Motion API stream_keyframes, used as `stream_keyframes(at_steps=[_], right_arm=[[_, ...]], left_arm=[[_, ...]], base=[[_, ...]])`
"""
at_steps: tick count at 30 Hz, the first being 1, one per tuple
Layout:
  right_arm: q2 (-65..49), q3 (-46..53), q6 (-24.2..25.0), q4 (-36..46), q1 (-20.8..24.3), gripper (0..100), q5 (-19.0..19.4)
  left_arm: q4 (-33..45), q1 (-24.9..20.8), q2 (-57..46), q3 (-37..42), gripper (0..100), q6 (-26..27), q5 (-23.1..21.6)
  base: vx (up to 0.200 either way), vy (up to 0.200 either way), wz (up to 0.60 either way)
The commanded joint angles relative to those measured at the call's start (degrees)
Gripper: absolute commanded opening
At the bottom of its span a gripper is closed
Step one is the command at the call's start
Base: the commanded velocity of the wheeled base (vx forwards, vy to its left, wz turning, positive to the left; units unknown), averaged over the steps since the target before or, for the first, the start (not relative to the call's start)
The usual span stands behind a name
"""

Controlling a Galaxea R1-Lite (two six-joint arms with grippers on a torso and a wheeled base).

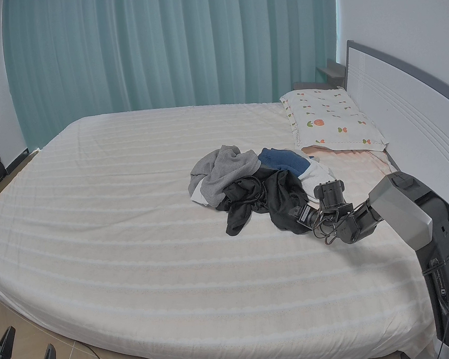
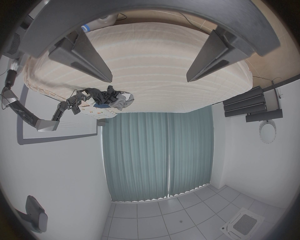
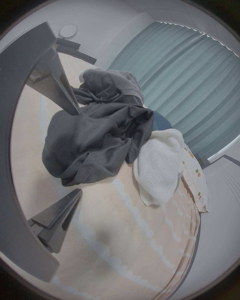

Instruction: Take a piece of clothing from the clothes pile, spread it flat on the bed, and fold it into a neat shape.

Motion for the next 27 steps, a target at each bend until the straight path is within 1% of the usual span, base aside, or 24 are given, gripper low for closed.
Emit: stream_keyframes(at_steps=[1,7,11,12,18,19,21,22,24,27], right_arm=[[3.8,-3.5,-0.3,0.5,-0.1,100,-0.8],[6.0,-8.6,-0.2,0.6,-0.1,100,-0.9],[6.7,-10.3,0.0,1.0,-0.1,100,-0.7],[6.7,-10.4,0.0,0.9,-0.1,0,-0.6],[5.9,-9.8,1.2,0.8,-0.1,0,-0.3],[4.6,-8.9,4.2,0.9,-0.1,0,0.0],[4.6,-8.9,4.2,0.9,-0.1,0,0.0],[1.5,-5.2,7.4,0.7,0.2,0,1.6],[-1.1,-1.6,9.0,0.3,0.4,0,2.9],[-4.9,2.8,11.4,-0.4,0.4,0,3.7]], left_arm=[[0.0,0.0,-1.0,0.8,100,0.0,0.0],[0.0,0.0,-1.0,0.8,100,0.0,0.1],[0.0,0.0,-1.0,0.8,100,0.0,0.1],[0.0,0.0,-1.0,0.8,100,0.0,0.1],[0.0,0.0,-1.0,0.8,100,0.0,0.2],[0.0,0.0,-1.0,0.8,100,-0.1,0.2],[0.0,0.0,-1.0,0.8,100,-0.1,0.2],[0.0,0.0,-1.0,0.8,100,-0.1,0.1],[0.1,0.0,-1.0,0.8,100,0.1,0.1],[0.1,0.1,-1.0,0.8,100,-0.8,0.3]], base=[[0.0,0.0,0.0],[0.0,0.0,0.0],[0.0,0.0,0.0],[0.0,0.0,0.0],[0.0,0.0,0.0],[0.0,0.0,0.0],[0.0,0.0,0.0],[0.0,0.0,0.0],[0.0,0.0,0.0],[0.0,0.0,0.0]])
